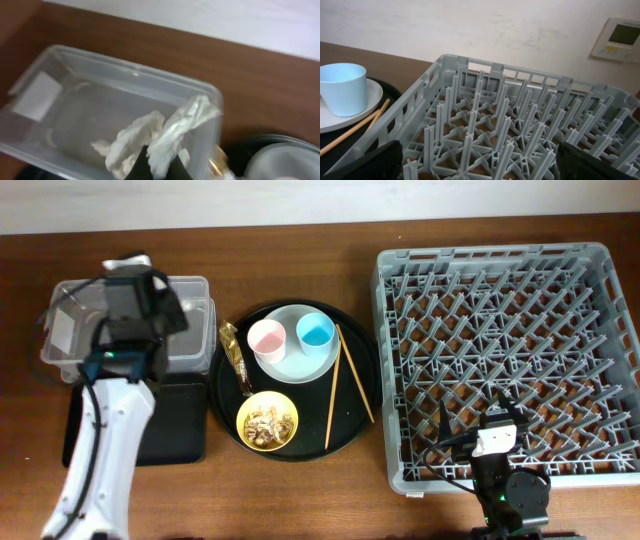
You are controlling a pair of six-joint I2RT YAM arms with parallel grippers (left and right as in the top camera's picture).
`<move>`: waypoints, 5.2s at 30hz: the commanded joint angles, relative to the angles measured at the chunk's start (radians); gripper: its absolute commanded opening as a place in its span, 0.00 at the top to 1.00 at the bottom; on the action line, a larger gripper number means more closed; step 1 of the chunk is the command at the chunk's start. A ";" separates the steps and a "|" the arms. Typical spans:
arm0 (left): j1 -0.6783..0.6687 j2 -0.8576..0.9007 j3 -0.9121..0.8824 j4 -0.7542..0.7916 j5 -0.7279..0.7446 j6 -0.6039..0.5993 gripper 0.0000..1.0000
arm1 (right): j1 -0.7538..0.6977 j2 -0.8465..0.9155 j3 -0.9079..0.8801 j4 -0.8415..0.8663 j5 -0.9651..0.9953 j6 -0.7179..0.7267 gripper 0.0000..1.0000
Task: Sort waste into correct bins and load items into the dishwasher rack
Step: 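Carry the tissue left and drop it into the clear bin, then grasp the gold Nescafe sachet with the left gripper, then move the sachet left and release it into the clear bin, then reach the left gripper to the yellow bowl and grasp its rim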
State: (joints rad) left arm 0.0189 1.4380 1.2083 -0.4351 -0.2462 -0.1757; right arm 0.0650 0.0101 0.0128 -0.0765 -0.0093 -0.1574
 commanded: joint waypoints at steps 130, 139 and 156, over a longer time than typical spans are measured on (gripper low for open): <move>0.035 0.010 -0.010 -0.376 0.684 -0.195 1.00 | -0.006 -0.006 -0.007 -0.003 -0.006 0.005 0.02; -0.384 0.010 -0.214 -0.404 0.403 -0.185 0.96 | -0.006 -0.006 -0.007 -0.003 -0.006 0.005 0.02; -0.758 0.010 -0.214 -0.378 0.151 -0.193 0.56 | -0.006 -0.006 -0.007 -0.003 -0.006 0.005 0.02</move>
State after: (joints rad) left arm -0.7002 1.4490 0.9981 -0.8062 -0.0822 -0.3626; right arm 0.0650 0.0101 0.0128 -0.0761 -0.0093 -0.1566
